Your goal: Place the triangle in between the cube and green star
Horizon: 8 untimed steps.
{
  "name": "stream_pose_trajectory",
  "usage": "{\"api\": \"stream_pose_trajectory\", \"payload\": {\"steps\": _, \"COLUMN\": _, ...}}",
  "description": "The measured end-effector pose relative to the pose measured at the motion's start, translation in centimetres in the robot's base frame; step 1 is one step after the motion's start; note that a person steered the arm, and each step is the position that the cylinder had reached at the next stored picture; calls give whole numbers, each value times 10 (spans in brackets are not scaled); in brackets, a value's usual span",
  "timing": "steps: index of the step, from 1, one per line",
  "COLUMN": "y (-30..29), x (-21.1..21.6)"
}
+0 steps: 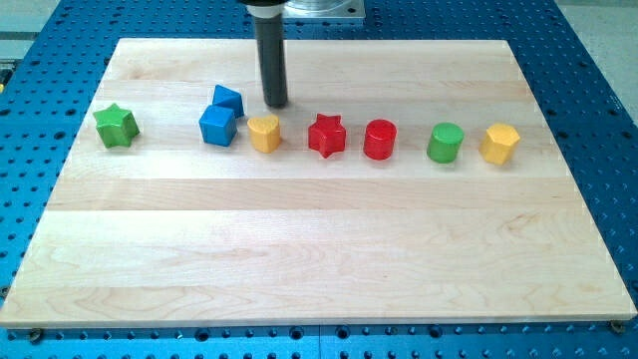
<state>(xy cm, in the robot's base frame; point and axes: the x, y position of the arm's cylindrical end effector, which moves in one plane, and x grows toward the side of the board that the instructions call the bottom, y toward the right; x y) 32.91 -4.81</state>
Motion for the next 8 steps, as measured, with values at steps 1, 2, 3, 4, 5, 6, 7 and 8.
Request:
{"api": "stream_pose_trajectory", "payload": {"steps": 1, "y": -52, "x": 4}}
{"api": "stream_pose_trajectory", "payload": {"steps": 2, "y": -107, "x": 5}}
{"api": "stream_pose_trajectory", "payload": {"steps": 3, "y": -117, "x": 18}}
{"api": "stream_pose_trajectory", "payload": {"steps": 4, "y": -117, "x": 42}}
{"api": "stream_pose_trajectory", "payload": {"steps": 5, "y": -115, "x": 27}}
{"api": "stream_pose_trajectory", "payload": {"steps": 6, "y": -100, "x": -27}}
{"api": "stream_pose_trajectory", "payload": {"steps": 7, "y": -85, "x": -54}}
{"api": "stream_pose_trajectory", "payload": {"steps": 8, "y": -85, "x": -56}}
